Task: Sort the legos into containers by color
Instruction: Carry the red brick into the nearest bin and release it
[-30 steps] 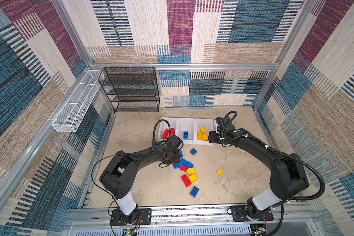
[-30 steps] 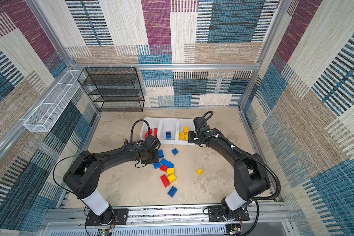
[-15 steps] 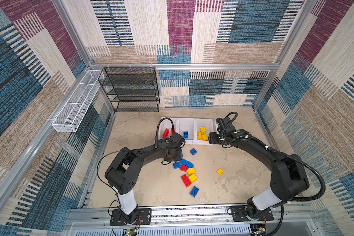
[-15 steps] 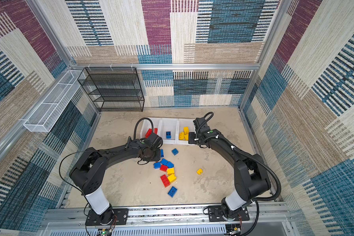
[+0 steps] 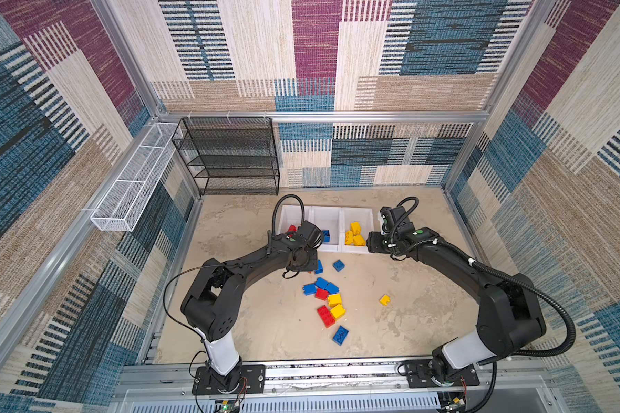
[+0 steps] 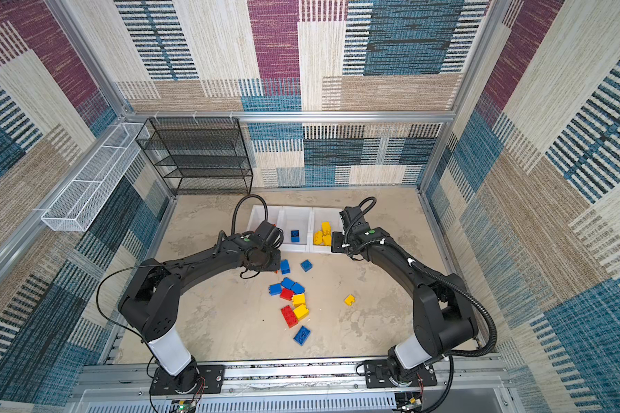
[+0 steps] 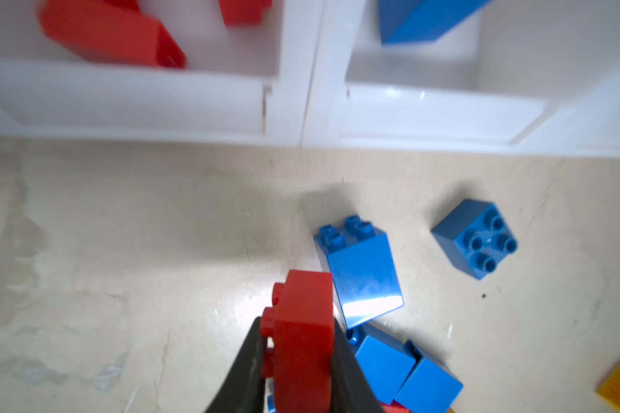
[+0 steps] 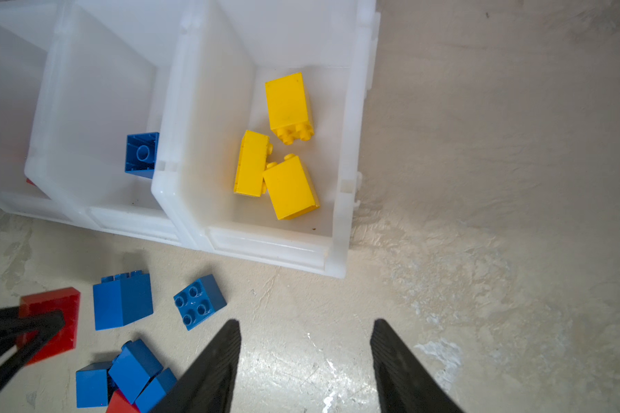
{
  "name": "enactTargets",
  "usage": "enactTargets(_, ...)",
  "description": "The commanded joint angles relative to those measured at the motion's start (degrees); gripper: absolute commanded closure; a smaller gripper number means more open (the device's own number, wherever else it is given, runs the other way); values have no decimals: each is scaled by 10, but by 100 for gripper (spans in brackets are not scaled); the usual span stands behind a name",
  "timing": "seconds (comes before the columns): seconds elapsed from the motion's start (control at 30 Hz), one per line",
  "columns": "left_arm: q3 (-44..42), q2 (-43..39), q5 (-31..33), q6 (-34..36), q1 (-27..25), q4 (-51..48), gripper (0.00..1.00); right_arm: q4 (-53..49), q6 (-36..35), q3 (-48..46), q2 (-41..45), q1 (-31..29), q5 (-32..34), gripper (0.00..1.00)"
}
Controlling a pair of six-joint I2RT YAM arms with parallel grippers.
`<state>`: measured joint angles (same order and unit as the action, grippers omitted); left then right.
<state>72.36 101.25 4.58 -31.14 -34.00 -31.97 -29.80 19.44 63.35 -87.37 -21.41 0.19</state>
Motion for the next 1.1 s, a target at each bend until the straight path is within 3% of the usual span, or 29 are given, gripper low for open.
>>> enactTargets(0.0,48,0,20,59,31,-19,81,6,3,-2,9,0,9,39)
enactTargets(0.23,191,83,18,124,101,-55,80,1,8,-9,24,-1,5,40)
enactTargets(0.5,310,180,-4,142,119,-90,79,-7,13,-19,43,-1,8,40)
enactTargets(0.6,316,190,-2,140,120,-90,73,-11,13,-18,45,-2,6,38)
enactTargets(0.8,301,181,-2,127,121,-92,51,-15,18,-30,69,-1,13,35)
enactTargets(1.07,267,130,-10,120,121,-75,44,-16,18,-29,78,-2,9,35)
